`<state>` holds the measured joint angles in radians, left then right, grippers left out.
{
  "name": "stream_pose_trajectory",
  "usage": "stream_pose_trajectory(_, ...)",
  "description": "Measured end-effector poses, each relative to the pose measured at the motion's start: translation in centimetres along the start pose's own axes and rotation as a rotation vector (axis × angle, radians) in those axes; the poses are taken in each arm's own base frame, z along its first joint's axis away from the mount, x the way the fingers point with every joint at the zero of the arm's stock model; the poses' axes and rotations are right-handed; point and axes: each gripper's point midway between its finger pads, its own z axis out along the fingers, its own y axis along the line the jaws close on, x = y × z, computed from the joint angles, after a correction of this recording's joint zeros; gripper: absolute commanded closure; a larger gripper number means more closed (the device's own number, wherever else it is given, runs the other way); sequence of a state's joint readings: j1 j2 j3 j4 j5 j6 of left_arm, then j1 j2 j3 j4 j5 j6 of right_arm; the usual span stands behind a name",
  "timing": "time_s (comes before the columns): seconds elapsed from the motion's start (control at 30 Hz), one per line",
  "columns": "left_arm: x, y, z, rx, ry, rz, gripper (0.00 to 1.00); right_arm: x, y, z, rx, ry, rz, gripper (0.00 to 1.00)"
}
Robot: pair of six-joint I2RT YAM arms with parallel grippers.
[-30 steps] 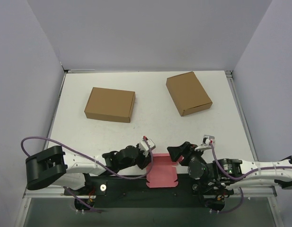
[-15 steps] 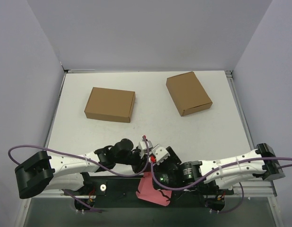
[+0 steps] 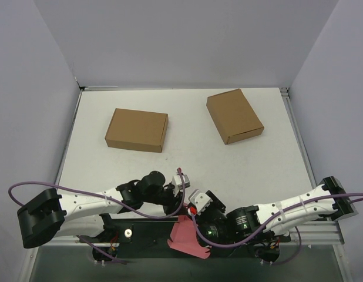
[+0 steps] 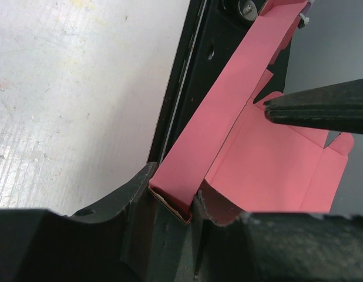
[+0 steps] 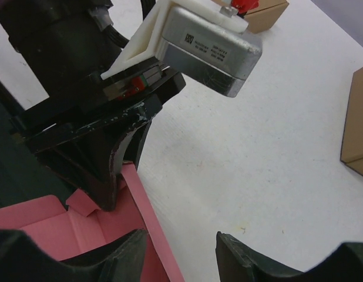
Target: Fold the paper box
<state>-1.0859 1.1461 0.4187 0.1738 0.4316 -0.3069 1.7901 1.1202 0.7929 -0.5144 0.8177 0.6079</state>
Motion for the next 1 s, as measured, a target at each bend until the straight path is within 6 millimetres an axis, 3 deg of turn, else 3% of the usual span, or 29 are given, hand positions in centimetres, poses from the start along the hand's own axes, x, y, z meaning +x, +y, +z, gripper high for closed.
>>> stream_pose_trajectory(0.27, -0.7, -0.3, 0.0, 0.009, -0.008, 0.004, 1.00, 1.1, 0.9, 0.4, -0.027, 0.019, -0.019, 0.56)
stream_pose_trajectory(0.37, -0.8, -0.4, -0.1, 0.013, -0.009, 0.004, 1.00, 1.3, 0.9, 0.5, -0.023, 0.024, -0.030, 0.67)
stream_pose_trajectory(0.47, -0.9, -0.5, -0.2, 0.016, -0.013, 0.006, 1.00, 1.2, 0.9, 0.6, -0.020, 0.022, -0.037, 0.88)
stream_pose_trajectory(0.7, -1.1, -0.1, -0.3, -0.005, -0.022, -0.001, 1.00, 1.6, 1.4, 0.8, -0.023, 0.032, -0.061, 1.00)
stream_pose_trajectory(0.77, -1.2, 0.0, -0.3, -0.011, -0.025, -0.001, 0.93, 1.6, 1.4, 0.8, -0.024, 0.031, -0.064, 1.00)
stream_pose_trajectory(0.8, -1.2, 0.0, -0.4, -0.016, -0.027, -0.001, 0.82, 1.5, 1.5, 0.8, -0.024, 0.030, -0.063, 1.00)
stream_pose_trajectory(0.93, -1.6, 0.1, -0.9, -0.038, -0.044, -0.001, 0.59, 1.3, 1.5, 0.9, -0.021, 0.020, -0.054, 1.00)
stream_pose_trajectory(1.0, -1.9, 0.1, -1.2, -0.050, -0.058, -0.004, 0.53, 1.1, 1.5, 0.9, -0.019, 0.012, -0.048, 1.00)
